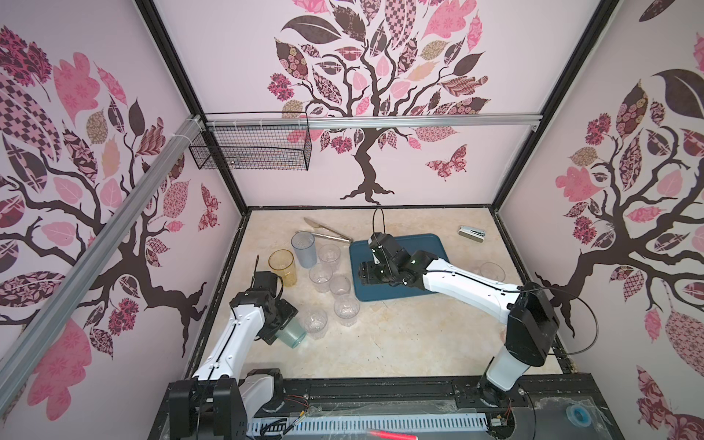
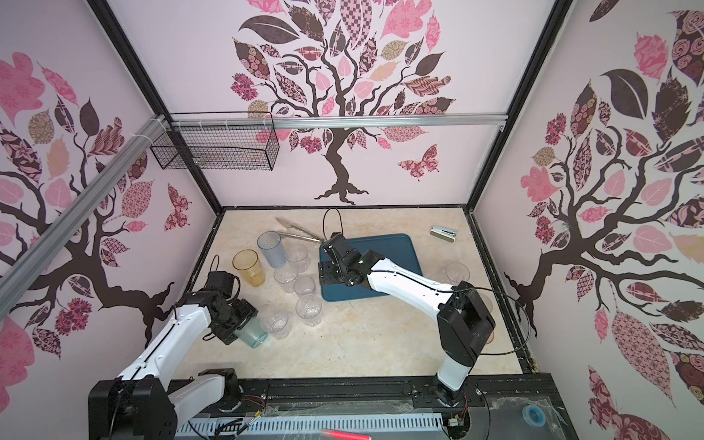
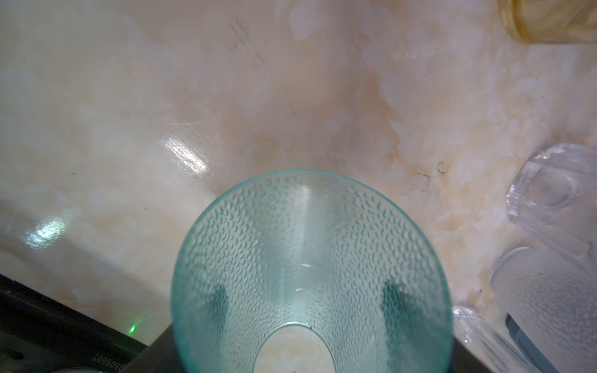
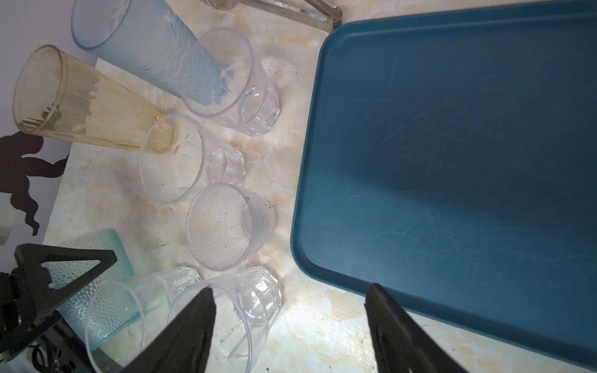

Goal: Place the glasses into the tray
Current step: Pick up the glass from the bottom-left of the table.

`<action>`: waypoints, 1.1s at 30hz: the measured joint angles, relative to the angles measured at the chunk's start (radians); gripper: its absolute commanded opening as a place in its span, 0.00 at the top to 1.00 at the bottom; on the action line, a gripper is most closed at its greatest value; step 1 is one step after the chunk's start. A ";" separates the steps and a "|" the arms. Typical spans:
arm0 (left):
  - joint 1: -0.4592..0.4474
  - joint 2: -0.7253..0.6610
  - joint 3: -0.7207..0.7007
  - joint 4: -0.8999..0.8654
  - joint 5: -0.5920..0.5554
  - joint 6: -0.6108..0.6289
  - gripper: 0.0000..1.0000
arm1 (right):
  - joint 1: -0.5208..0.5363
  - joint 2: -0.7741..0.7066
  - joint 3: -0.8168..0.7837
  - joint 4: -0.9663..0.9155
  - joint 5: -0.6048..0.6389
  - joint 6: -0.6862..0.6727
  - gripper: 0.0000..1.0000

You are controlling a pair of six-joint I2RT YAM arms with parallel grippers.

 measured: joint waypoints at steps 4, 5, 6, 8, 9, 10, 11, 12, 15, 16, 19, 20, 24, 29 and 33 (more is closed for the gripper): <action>0.000 -0.010 0.015 -0.029 -0.026 0.004 0.53 | 0.000 0.000 0.000 0.011 0.001 0.005 0.24; 0.000 -0.011 0.031 -0.045 -0.035 0.009 0.52 | 0.000 0.000 0.000 0.013 0.000 0.006 0.24; 0.000 -0.015 0.049 -0.057 -0.045 0.013 0.52 | 0.000 0.000 0.000 0.014 -0.001 0.006 0.24; 0.000 -0.025 0.099 -0.075 -0.060 0.023 0.52 | -0.005 0.000 0.000 0.014 -0.010 0.009 0.24; 0.000 -0.031 0.122 -0.078 -0.066 0.029 0.52 | -0.007 0.000 0.000 0.014 -0.018 0.009 0.24; 0.000 -0.040 0.146 -0.080 -0.068 0.039 0.53 | -0.012 0.000 0.000 0.014 -0.026 0.009 0.24; 0.000 -0.048 0.168 -0.083 -0.069 0.048 0.53 | -0.018 0.000 0.003 0.012 -0.035 0.009 0.24; -0.001 -0.057 0.185 -0.084 -0.069 0.057 0.54 | -0.027 0.000 0.006 0.011 -0.043 0.009 0.24; -0.013 -0.080 0.232 -0.100 -0.074 0.092 0.54 | -0.057 0.000 0.022 0.007 -0.052 0.008 0.24; -0.025 -0.082 0.252 -0.109 -0.082 0.108 0.54 | -0.066 0.000 0.026 0.007 -0.052 0.005 0.24; -0.084 -0.082 0.324 -0.121 -0.113 0.166 0.54 | -0.090 -0.005 0.029 0.004 -0.052 0.005 0.24; -0.107 -0.082 0.356 -0.118 -0.121 0.188 0.54 | -0.097 -0.008 0.029 0.001 -0.052 0.005 0.24; -0.195 -0.082 0.467 -0.036 -0.130 0.283 0.54 | -0.118 -0.018 0.039 -0.019 -0.067 0.005 0.24; -0.326 -0.061 0.486 0.201 -0.097 0.404 0.55 | -0.197 -0.048 0.061 -0.040 -0.182 0.028 0.24; -0.410 -0.010 0.427 0.493 -0.057 0.520 0.55 | -0.325 -0.084 0.095 -0.073 -0.279 0.057 0.24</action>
